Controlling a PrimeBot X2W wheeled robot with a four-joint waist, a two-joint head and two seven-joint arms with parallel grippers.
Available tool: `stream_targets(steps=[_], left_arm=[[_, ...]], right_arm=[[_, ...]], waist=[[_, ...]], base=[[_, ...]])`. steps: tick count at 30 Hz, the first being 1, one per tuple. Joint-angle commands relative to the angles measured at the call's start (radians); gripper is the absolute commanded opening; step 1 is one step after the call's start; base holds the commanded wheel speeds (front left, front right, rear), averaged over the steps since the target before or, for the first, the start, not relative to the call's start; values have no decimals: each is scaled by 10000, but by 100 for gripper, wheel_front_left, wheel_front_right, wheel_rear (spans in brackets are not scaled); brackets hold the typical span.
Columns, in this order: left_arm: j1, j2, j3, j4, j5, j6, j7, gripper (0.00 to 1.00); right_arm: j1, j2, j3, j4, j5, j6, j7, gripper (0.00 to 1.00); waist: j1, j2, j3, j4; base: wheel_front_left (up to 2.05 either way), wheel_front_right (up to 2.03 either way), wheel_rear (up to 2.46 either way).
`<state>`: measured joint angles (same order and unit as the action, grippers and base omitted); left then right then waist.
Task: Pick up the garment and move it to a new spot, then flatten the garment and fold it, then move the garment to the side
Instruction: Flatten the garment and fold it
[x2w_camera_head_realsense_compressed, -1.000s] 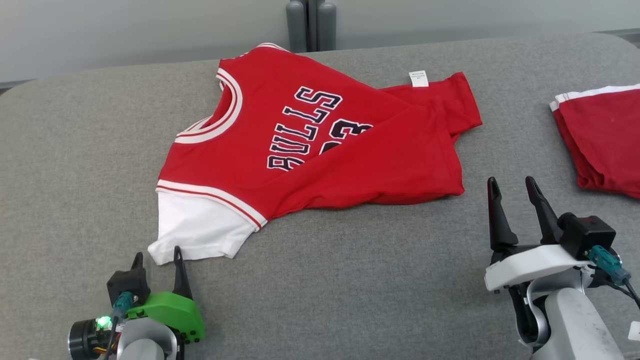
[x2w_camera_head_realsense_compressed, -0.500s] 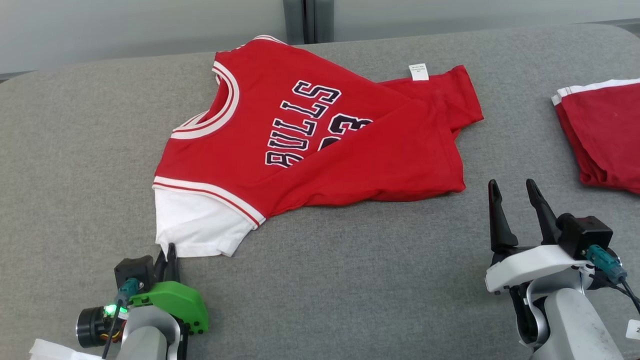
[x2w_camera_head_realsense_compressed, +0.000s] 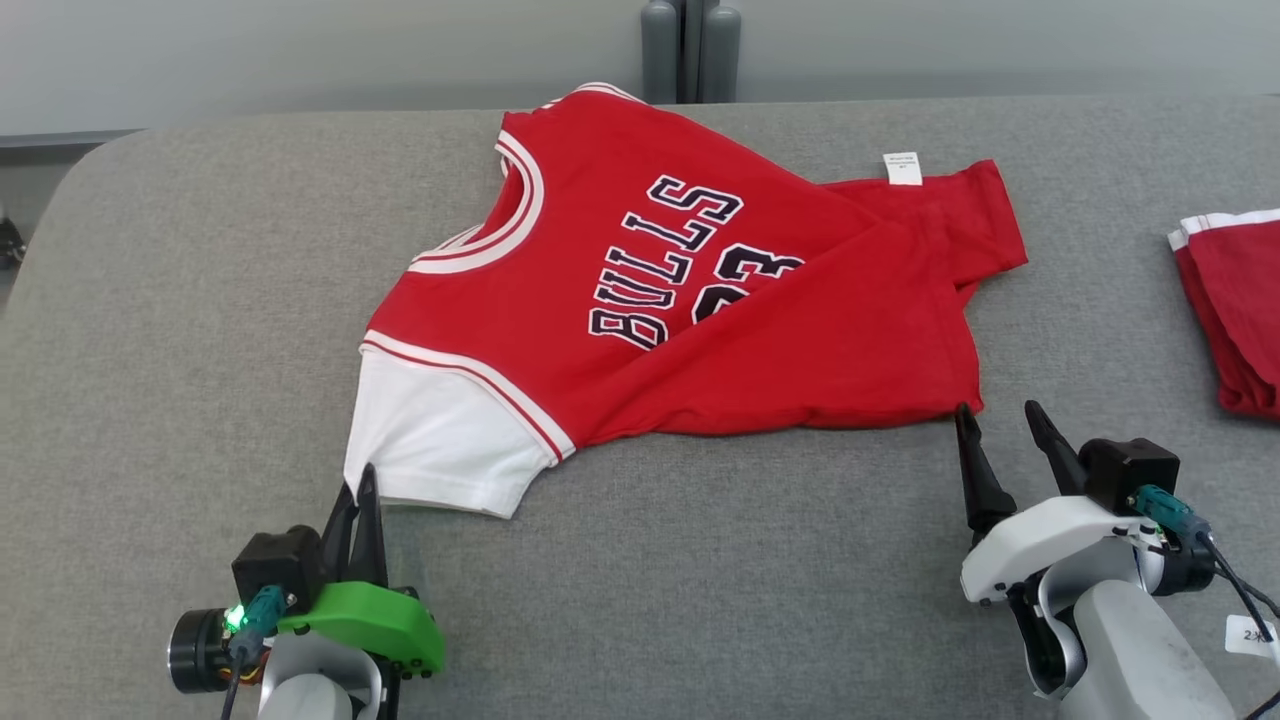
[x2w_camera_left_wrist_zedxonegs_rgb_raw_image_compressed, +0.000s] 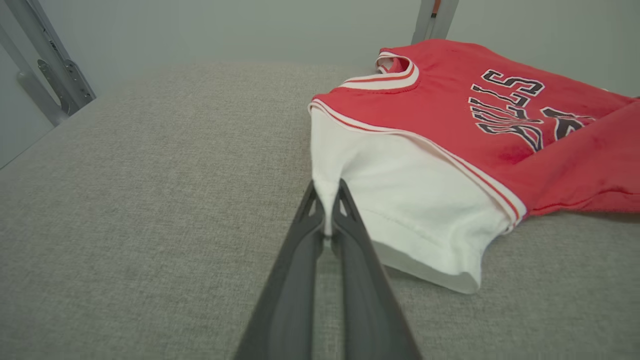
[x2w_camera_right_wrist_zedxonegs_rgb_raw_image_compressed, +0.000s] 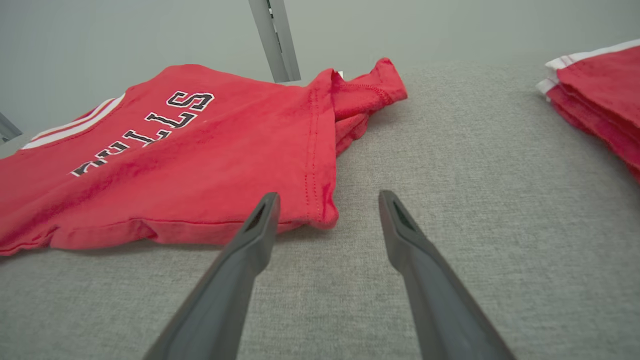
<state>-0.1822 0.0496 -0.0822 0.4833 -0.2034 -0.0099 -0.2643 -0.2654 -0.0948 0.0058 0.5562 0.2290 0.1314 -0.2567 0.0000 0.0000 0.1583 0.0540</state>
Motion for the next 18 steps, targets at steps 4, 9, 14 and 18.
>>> stream_targets(steps=[4, 9, 14, 18], left_arm=[[256, 27, -402, -370, -222, 160, 3, 0], [193, 27, -686, -479, -310, 224, 3, 0], [113, 26, -760, -528, -302, 256, 3, 0], [76, 26, -793, -550, -267, 260, 3, 0]], right_arm=[[-451, -154, 145, 834, 124, -17, 49, 100], [-804, -208, 237, 1520, 193, -17, -1, 100], [-1116, -237, 349, 1906, 195, -17, -47, 100], [-1310, -282, 551, 2194, 234, -17, -72, 100]], waist=[[0, 0, -27, 256], [0, 0, 25, 374], [0, 0, 108, 412], [0, 0, 152, 445]], base=[[0, 0, 0], [0, 0, 0], [0, 0, 0], [0, 0, 0]])
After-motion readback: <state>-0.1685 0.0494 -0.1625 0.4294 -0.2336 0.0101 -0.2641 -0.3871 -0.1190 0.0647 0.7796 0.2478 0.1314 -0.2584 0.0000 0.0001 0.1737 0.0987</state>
